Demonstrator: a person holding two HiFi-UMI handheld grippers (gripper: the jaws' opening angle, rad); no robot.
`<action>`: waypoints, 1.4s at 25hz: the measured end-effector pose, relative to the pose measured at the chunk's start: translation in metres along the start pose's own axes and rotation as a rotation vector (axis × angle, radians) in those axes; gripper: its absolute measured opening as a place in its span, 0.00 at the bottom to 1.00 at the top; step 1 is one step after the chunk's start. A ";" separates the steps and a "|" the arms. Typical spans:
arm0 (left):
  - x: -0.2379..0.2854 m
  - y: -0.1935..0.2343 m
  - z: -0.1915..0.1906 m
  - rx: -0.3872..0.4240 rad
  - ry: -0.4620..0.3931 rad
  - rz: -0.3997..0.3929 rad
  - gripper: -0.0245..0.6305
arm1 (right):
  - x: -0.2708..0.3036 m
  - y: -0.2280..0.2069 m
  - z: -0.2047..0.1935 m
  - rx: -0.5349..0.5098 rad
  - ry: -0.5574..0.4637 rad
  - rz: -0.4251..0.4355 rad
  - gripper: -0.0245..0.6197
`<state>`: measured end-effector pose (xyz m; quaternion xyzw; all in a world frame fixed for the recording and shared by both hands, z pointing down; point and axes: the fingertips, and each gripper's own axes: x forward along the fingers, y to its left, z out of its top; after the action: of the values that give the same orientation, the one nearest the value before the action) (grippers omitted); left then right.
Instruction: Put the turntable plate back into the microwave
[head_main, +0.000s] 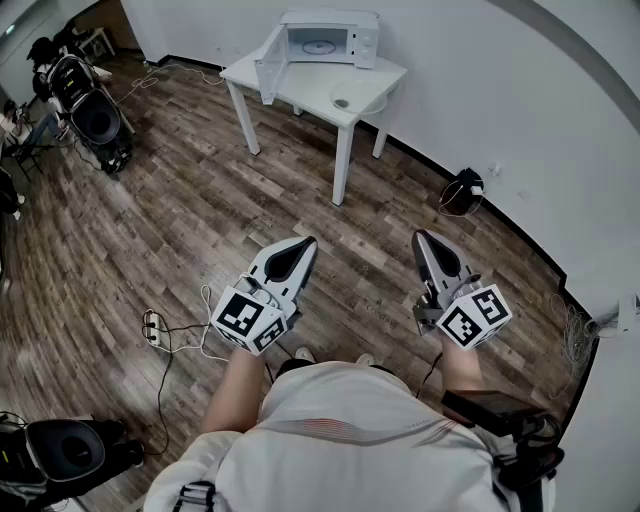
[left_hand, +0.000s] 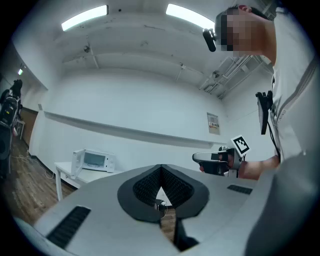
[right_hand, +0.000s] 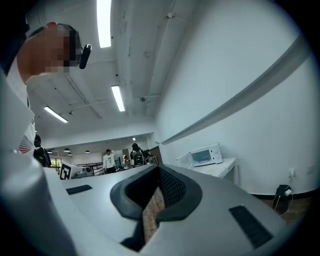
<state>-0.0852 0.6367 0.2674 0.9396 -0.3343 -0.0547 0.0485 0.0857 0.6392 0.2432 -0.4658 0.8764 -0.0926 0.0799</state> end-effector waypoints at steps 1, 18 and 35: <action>-0.003 0.004 -0.001 0.000 -0.003 -0.001 0.05 | 0.004 0.003 -0.002 0.000 0.000 0.002 0.04; -0.028 0.092 -0.019 -0.032 0.020 -0.038 0.05 | 0.077 0.027 -0.038 0.017 0.022 -0.055 0.04; 0.099 0.160 -0.018 -0.010 0.043 -0.029 0.05 | 0.162 -0.092 -0.023 0.055 0.006 -0.027 0.04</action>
<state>-0.1064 0.4511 0.2990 0.9451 -0.3191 -0.0368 0.0596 0.0643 0.4557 0.2786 -0.4750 0.8673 -0.1190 0.0889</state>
